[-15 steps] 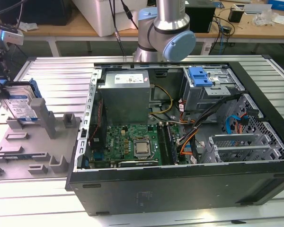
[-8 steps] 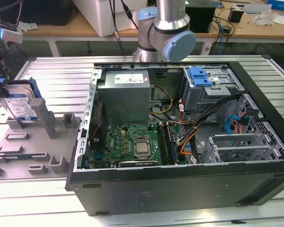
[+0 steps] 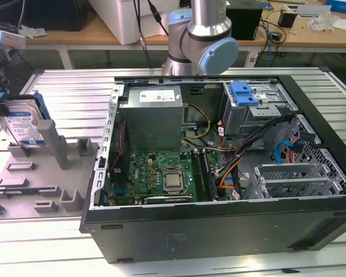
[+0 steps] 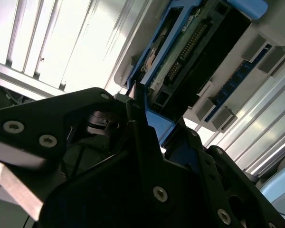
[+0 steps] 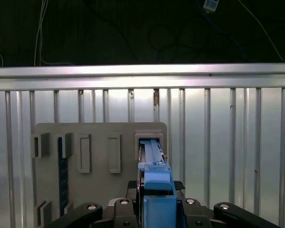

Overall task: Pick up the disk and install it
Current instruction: 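Pick up the disk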

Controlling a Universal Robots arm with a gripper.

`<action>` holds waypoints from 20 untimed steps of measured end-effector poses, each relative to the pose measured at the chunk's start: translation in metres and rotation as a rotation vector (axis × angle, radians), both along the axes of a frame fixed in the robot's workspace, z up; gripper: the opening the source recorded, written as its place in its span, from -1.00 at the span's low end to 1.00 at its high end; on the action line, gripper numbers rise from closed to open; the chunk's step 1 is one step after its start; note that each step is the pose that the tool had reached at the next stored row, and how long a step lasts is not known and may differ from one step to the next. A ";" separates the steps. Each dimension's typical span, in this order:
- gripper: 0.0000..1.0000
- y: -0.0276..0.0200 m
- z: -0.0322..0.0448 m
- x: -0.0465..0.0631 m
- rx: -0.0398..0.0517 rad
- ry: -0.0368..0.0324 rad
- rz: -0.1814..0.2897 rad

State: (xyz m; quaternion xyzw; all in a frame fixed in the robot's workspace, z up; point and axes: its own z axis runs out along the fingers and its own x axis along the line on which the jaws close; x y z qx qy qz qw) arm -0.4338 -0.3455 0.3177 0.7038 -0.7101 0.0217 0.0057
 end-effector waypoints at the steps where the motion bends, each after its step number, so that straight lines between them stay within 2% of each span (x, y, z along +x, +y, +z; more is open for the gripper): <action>1: -0.27 0.0000 0.0009 0.000 0.0000 0.0000 0.000; 20: -0.27 0.0000 0.0231 0.000 -0.0005 0.0001 0.000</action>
